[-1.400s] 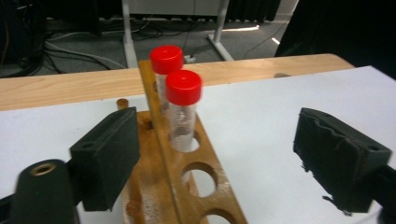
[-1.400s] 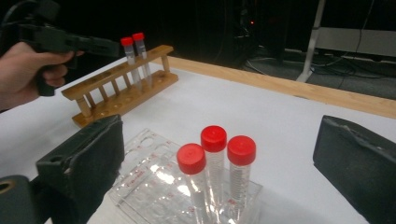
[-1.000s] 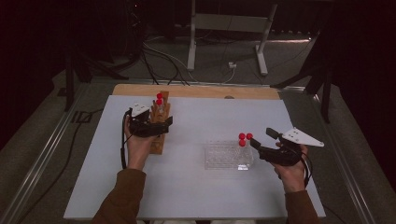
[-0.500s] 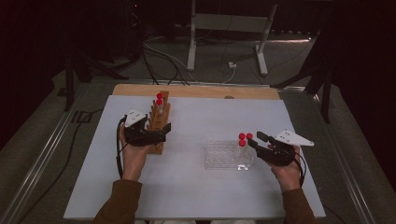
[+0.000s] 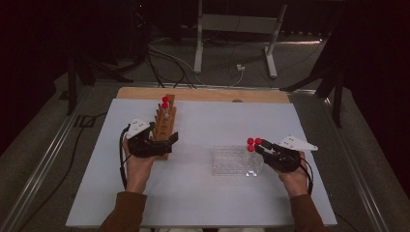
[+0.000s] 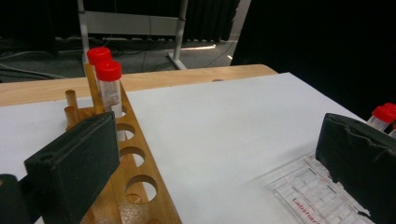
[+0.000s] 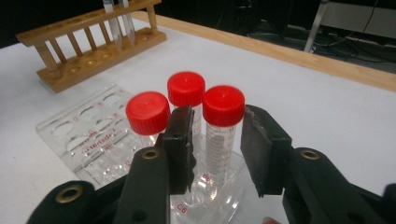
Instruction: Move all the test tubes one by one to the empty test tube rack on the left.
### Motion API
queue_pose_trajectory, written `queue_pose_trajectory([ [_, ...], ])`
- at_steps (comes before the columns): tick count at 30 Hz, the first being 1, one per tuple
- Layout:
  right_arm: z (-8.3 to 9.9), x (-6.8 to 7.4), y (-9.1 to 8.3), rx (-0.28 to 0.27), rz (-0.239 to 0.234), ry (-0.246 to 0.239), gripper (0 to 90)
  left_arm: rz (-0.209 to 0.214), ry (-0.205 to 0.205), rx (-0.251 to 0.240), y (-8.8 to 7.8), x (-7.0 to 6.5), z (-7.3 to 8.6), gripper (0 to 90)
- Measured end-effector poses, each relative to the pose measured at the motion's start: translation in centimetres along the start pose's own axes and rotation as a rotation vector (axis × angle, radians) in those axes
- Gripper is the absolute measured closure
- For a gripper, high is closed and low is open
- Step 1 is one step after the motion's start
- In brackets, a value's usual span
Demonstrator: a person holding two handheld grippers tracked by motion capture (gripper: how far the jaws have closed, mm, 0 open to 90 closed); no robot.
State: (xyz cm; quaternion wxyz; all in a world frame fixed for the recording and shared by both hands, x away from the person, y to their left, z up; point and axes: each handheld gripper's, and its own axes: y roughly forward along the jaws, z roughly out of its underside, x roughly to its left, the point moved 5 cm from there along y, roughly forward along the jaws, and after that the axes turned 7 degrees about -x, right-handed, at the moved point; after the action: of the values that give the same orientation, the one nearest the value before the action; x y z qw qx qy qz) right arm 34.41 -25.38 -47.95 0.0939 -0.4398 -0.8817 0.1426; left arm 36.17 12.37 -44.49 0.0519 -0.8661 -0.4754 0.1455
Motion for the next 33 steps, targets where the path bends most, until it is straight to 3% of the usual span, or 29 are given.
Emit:
queue_pose_trajectory([
  [8, 1.1, 0.0, 1.3, 0.03, 0.021, -0.023, 70.5, 0.008, 0.01, -0.001, -0.1, -0.3, 0.1, 0.7],
  [16, 1.2, 0.0, 1.6, 0.022, 0.028, -0.025, 74.3, 0.006, 0.013, 0.0, -0.3, -0.3, 0.1, 0.7],
  [23, 0.3, 0.0, 1.0, -0.001, 0.029, -0.011, 74.5, 0.003, 0.027, 0.005, -0.4, -0.5, 0.1, 0.7],
  [33, -2.3, 0.1, -0.2, -0.019, 0.037, -0.008, 74.6, 0.006, 0.038, 0.003, -0.4, -0.9, 0.0, 0.7],
])
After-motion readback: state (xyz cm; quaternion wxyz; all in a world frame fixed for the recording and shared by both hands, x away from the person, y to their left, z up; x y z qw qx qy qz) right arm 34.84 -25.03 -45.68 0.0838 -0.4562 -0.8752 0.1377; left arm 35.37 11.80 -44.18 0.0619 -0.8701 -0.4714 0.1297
